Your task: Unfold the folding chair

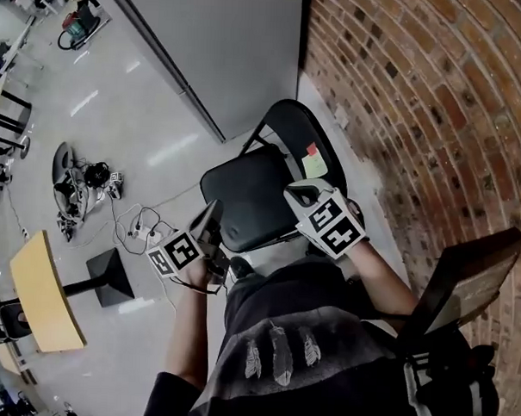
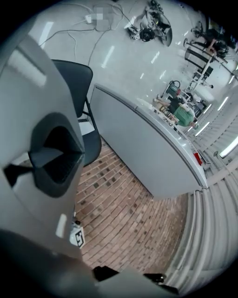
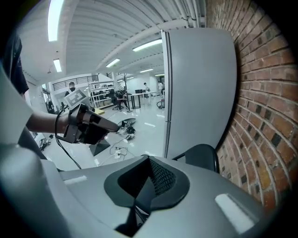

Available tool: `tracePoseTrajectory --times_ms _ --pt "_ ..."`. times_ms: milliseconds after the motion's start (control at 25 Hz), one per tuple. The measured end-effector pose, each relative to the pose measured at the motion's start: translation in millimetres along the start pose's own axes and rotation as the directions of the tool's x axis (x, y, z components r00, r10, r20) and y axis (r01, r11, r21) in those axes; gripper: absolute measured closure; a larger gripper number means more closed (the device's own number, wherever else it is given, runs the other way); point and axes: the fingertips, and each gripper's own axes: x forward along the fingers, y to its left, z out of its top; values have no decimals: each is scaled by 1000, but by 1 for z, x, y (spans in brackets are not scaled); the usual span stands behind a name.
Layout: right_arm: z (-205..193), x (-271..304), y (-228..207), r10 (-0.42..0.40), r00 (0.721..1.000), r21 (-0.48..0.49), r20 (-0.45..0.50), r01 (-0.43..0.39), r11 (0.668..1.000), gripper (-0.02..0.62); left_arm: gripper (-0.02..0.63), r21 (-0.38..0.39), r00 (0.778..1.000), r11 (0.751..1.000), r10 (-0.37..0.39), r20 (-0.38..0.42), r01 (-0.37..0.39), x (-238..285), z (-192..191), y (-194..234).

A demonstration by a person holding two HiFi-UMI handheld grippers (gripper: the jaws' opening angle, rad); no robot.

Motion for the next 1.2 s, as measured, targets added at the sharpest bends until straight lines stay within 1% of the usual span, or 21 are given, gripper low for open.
tracePoseTrajectory --times_ms 120,200,280,400,480,600,720,840,1040,1200 --pt "18 15 29 24 999 -55 -25 -26 998 592 604 54 999 998 -29 41 27 -20 20 2" --pt "35 26 50 42 999 -82 -33 -45 996 592 604 69 997 997 -48 56 44 -36 30 9" --pt "49 39 72 58 997 -101 -41 -62 993 592 604 70 996 996 -62 66 58 -54 39 21" --pt "64 54 97 63 996 -137 -64 -72 988 592 604 51 993 995 -87 79 83 -74 46 37" --pt "68 62 113 64 995 -137 -80 -75 988 592 604 38 992 995 -100 78 97 -85 46 48" --pt "74 71 142 66 993 -128 -93 -78 989 592 604 44 992 995 -96 83 93 -105 51 68" --pt "76 78 168 89 989 -124 -114 -103 987 593 604 47 991 995 -89 95 85 -122 60 82" --pt "75 81 177 105 986 -114 -128 -120 986 594 604 68 991 994 -96 94 89 -129 63 78" --pt "85 85 185 138 985 -131 -107 -151 980 593 604 162 996 985 -68 64 57 -136 57 61" --pt "93 81 181 158 985 -165 -70 -167 972 592 604 158 997 987 -43 63 33 -134 50 52"
